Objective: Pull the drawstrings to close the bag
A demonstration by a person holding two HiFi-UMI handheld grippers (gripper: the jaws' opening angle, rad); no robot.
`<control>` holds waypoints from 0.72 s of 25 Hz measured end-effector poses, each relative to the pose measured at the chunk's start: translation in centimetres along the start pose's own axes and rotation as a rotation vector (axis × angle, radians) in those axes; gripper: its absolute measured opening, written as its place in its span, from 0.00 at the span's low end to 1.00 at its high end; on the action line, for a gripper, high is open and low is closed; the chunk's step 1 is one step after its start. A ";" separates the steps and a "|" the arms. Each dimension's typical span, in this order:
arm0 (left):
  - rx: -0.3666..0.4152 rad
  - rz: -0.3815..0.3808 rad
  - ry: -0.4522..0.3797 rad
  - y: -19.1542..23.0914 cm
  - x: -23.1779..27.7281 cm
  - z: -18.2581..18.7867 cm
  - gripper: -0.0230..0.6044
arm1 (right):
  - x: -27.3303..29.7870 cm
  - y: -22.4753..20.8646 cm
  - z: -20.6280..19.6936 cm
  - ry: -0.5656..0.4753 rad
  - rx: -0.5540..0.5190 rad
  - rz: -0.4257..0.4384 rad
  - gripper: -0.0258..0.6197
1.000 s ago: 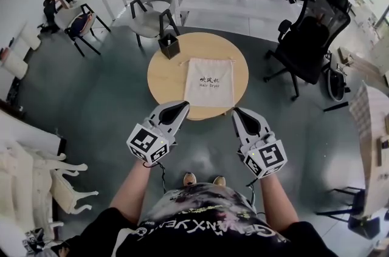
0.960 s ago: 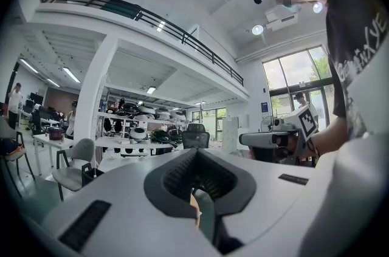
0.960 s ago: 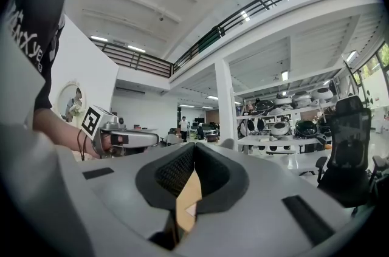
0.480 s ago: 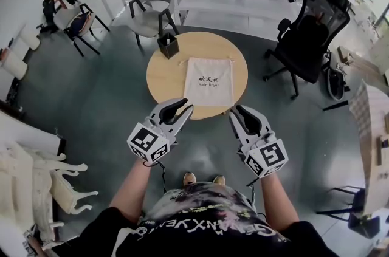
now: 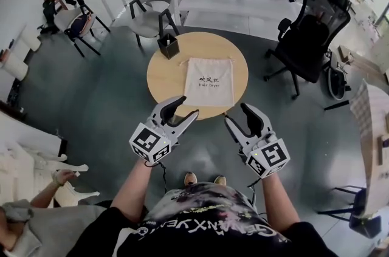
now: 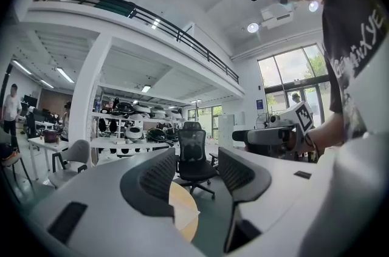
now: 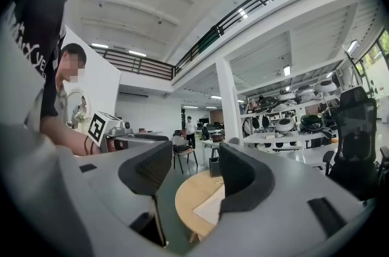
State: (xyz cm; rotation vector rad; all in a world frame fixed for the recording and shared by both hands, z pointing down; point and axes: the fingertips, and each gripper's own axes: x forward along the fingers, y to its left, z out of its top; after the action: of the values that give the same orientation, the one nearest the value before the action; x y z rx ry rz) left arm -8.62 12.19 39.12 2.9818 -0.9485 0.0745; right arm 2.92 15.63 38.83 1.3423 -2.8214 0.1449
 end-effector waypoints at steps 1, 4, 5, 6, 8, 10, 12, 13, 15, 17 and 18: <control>0.002 0.001 0.001 0.0 0.0 0.0 0.43 | 0.0 0.0 0.0 0.001 0.001 0.002 0.43; 0.007 0.006 0.003 0.0 0.3 0.0 0.51 | 0.1 -0.1 0.0 -0.003 0.002 0.007 0.50; 0.009 0.008 0.004 0.0 0.3 -0.1 0.54 | 0.1 -0.1 0.0 -0.005 0.003 0.008 0.52; 0.011 0.009 0.006 0.0 0.3 -0.1 0.56 | 0.1 -0.1 0.0 -0.006 0.004 0.010 0.55; 0.016 0.012 0.012 -0.1 0.3 -0.1 0.61 | 0.1 -0.1 0.1 -0.008 0.004 0.015 0.58; 0.022 0.009 0.021 -0.2 0.3 -0.2 0.65 | 0.2 0.0 0.2 -0.011 0.005 0.021 0.61; 0.030 0.004 0.028 -0.4 0.4 -0.3 0.68 | 0.2 0.1 0.2 -0.012 0.007 0.026 0.64; 0.033 0.002 0.030 -0.5 0.5 -0.4 0.69 | 0.2 0.1 0.1 -0.011 0.007 0.028 0.66; 0.038 -0.002 0.032 -0.5 0.7 -0.6 0.72 | 0.3 0.1 -0.1 -0.010 0.007 0.029 0.69; 0.045 -0.006 0.036 -0.6 0.8 -0.8 0.75 | 0.3 0.0 -0.3 -0.011 0.009 0.029 0.72; 0.050 -0.008 0.040 -0.7 0.8 -0.8 0.76 | 0.3 0.0 -0.3 -0.012 0.011 0.029 0.73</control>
State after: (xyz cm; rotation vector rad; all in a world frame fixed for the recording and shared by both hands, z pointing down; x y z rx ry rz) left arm -7.59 12.33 40.00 3.0173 -0.9439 0.1589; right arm 2.73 15.41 39.12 1.3094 -2.8548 0.1531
